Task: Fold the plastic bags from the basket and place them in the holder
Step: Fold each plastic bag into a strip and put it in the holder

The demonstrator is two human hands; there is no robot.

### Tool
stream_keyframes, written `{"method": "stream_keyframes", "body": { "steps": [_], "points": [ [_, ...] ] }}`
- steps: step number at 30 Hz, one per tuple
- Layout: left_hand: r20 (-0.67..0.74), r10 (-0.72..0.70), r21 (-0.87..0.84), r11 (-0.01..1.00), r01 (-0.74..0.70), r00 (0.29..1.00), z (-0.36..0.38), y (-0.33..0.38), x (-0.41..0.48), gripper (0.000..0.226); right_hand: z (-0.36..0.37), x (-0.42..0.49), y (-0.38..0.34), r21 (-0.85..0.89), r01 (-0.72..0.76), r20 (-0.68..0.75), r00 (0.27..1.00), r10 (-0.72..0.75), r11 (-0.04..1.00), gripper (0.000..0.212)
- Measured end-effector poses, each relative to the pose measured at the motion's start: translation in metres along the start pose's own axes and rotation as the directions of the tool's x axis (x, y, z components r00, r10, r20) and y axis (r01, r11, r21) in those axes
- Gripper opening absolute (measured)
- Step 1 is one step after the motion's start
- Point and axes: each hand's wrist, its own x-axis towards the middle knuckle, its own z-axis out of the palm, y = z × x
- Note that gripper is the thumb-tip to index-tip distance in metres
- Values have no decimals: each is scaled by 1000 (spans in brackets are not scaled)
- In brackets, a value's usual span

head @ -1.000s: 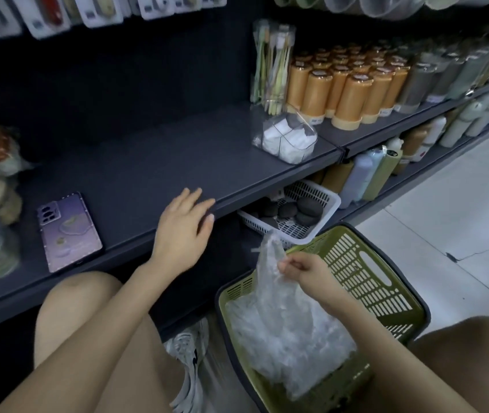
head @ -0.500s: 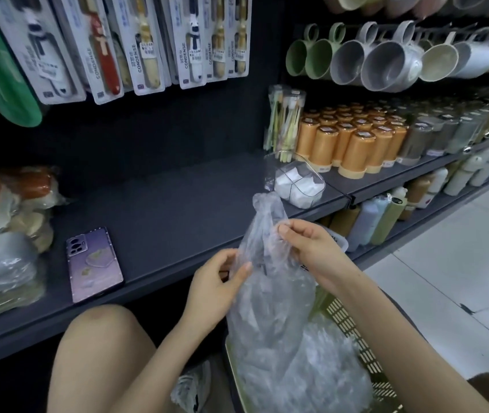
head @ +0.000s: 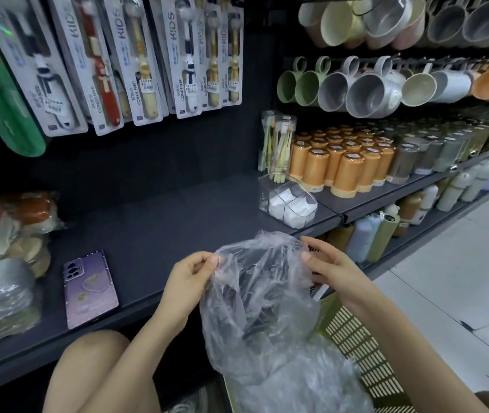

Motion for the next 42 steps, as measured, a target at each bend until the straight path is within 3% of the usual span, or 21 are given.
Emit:
{"method": "stream_keyframes", "body": {
  "steps": [2, 4, 6, 8, 10, 13, 19, 21, 23, 26, 28, 31, 35, 39, 42],
  "points": [
    [-10, -3, 6, 1000, 3, 1000, 0, 5, 3, 18, 2, -5, -7, 65, 44, 24, 999, -46, 997, 48],
    [-36, 11, 20, 1000, -11, 999, 1, 9, 5, 18, 9, -10, -12, 31, 184, -104, 978, -180, 982, 44],
    [-65, 27, 42, 999, -24, 997, 3, 12, 6, 18, 18, -15, -14, -301, 383, -245, 854, -459, 873, 44],
    [-75, 37, 62, 998, -32, 997, 5, 14, 6, 18, 34, -19, -17, -594, 433, -185, 746, -640, 678, 54],
    [-69, 45, 81, 996, -39, 997, 7, 16, 5, 18, 52, -21, -21, -684, 427, -100, 748, -656, 591, 64],
    [-27, 75, 119, 990, -71, 997, 10, 21, 3, 19, 70, -14, -23, -719, 435, -16, 769, -639, 542, 78],
    [-46, 100, 122, 988, -94, 994, 16, 31, 1, 20, 93, -7, -18, -780, 451, 77, 757, -649, 433, 70],
    [-30, 80, 70, 994, -78, 996, 19, 37, -1, 19, 95, -5, -21, -784, 399, 70, 818, -571, 476, 55],
    [-5, 47, -13, 999, -47, 999, 18, 41, -4, 19, 89, 0, -23, -684, 369, 48, 884, -466, 629, 32],
    [-37, -2, -99, 995, -1, 999, 10, 39, -7, 19, 75, 3, -22, -340, 341, 26, 935, -354, 876, 5],
    [-23, -17, -55, 998, 15, 1000, 3, 34, -11, 19, 65, 0, -23, -128, 292, 26, 956, -291, 948, 7],
    [161, -96, -110, 987, 115, 982, 0, 23, -19, 32, 55, -3, -26, 37, 219, 53, 974, -221, 975, 9],
    [345, -133, -97, 980, 176, 929, 0, 15, -29, 53, 50, 1, -18, 49, 204, -18, 979, -204, 978, 10],
    [232, -122, -46, 990, 136, 965, 9, 12, -34, 15, 47, 3, -13, 28, 190, -37, 981, -189, 981, 11],
    [137, -109, -51, 992, 116, 985, 10, 7, -32, 5, 39, 3, -9, 21, 164, -29, 986, -163, 986, 10]
  ]
}}
